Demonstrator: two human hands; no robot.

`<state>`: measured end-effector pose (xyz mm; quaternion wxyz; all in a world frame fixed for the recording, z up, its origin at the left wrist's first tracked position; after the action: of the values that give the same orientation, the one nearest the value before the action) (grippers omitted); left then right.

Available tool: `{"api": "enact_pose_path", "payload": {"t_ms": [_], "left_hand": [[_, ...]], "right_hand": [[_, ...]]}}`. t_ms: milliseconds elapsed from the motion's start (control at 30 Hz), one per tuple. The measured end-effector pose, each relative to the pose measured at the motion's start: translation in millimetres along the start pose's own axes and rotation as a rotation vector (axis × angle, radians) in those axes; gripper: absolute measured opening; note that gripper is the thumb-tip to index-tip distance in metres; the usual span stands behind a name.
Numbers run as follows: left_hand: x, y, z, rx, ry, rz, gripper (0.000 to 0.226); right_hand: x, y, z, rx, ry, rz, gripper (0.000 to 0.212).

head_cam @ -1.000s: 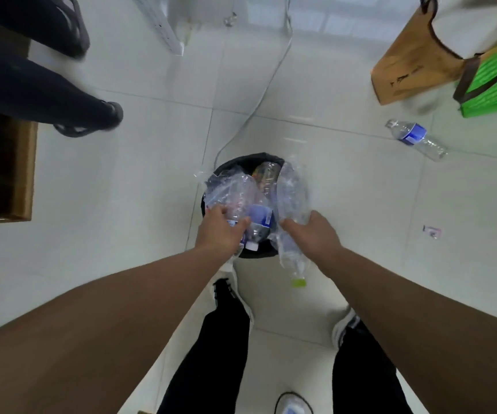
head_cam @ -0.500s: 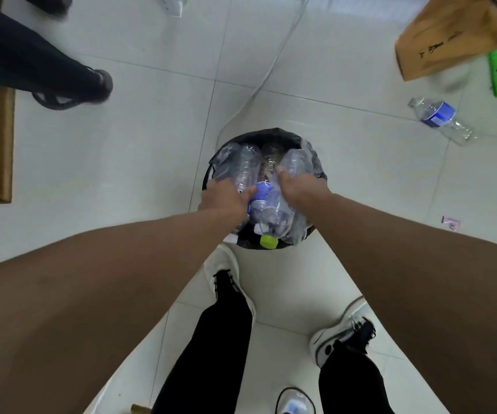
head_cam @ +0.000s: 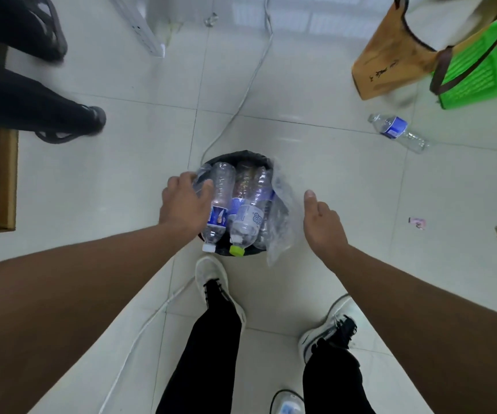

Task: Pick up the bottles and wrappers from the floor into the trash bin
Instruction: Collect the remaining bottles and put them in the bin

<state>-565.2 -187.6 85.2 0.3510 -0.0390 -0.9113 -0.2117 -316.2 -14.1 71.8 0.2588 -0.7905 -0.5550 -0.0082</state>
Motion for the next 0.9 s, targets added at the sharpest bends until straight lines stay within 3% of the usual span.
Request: {"api": "enact_pose_path", "payload": {"t_ms": [167,400,900], "left_hand": [[-5,32,-10,-0.067,0.004,0.023,0.054],[-36,89,-30,-0.134,-0.026,0.096,0.062],[-74,197,-83,-0.385,-0.034,0.398,0.058]], "right_hand": [[35,30,-23,0.018,0.058,0.058,0.085],[74,86,-49,0.079,-0.023,0.173,0.076],[170,209,-117,-0.007,0.122,0.348,0.079]]}}
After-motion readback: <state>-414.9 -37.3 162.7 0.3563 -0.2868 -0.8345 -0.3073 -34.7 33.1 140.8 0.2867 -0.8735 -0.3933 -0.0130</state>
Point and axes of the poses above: each hand's wrist, its own z-axis towards the middle knuckle, its own x-axis out of the back of the hand, y = z × x, the point moved 4 cm from there along z, towards the middle knuckle, and after that the axes turned 13 degrees about -y, right-handed, at the moved point
